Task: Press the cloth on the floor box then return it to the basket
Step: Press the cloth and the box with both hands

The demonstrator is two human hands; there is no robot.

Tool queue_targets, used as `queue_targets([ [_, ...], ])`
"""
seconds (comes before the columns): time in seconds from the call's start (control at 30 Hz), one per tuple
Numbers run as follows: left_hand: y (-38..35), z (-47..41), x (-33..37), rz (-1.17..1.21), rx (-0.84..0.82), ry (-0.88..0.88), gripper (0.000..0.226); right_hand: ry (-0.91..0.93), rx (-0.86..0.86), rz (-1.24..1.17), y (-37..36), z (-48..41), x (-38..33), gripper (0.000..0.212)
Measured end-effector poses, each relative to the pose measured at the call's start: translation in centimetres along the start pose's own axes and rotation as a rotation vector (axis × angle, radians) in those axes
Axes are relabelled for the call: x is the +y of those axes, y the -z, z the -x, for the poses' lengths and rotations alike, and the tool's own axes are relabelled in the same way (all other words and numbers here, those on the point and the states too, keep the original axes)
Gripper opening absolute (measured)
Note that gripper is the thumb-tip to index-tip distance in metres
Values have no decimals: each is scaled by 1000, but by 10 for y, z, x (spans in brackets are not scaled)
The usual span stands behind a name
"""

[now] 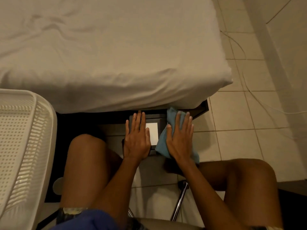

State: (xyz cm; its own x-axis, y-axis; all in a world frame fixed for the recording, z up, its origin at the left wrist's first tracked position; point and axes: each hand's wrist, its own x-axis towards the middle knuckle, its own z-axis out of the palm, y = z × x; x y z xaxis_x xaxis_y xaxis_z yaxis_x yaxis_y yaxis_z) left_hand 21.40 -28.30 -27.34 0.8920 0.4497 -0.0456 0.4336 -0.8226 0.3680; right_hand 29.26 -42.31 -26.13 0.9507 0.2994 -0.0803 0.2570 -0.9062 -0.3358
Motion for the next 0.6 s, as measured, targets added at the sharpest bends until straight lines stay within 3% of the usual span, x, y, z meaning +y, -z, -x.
queue_targets([
  [0.13,1,-1,1,-2,2,12,59,200,-70,53,0,16,14,70],
  [0.3,0,-2,1,3,20,8,59,-10,8,5,3,-7,-3,68],
  [0.47,0,0,0,10,17,5,59,291,-136,-9,6,21,16,70],
  [0.6,-1,-2,0,8,25,5,59,31,-41,-38,8,-15,8,69],
])
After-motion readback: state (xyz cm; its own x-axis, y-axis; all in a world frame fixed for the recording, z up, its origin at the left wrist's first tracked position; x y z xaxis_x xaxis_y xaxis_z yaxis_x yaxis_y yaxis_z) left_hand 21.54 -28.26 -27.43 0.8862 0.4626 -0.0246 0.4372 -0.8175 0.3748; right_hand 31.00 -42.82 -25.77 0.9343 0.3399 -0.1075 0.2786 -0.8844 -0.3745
